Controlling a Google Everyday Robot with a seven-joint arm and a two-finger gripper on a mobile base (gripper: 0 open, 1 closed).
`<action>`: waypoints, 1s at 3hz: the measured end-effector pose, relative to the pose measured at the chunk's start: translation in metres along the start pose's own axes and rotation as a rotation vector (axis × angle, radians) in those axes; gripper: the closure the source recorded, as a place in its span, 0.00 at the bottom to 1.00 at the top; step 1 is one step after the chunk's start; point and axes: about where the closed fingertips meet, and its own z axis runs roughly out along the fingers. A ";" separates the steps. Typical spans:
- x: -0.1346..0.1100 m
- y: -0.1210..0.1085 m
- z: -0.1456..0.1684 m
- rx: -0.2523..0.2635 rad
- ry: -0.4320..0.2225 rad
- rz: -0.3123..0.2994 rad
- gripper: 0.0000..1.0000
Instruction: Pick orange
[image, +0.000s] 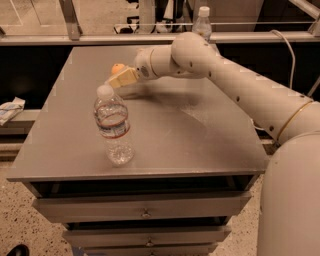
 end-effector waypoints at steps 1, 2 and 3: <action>0.008 0.000 0.010 0.003 -0.003 0.017 0.15; 0.012 0.000 0.015 0.007 -0.008 0.025 0.39; 0.008 -0.002 0.009 0.010 -0.036 0.028 0.70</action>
Offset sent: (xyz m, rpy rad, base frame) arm 0.0094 0.0044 -0.0221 0.0287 0.0108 -0.0323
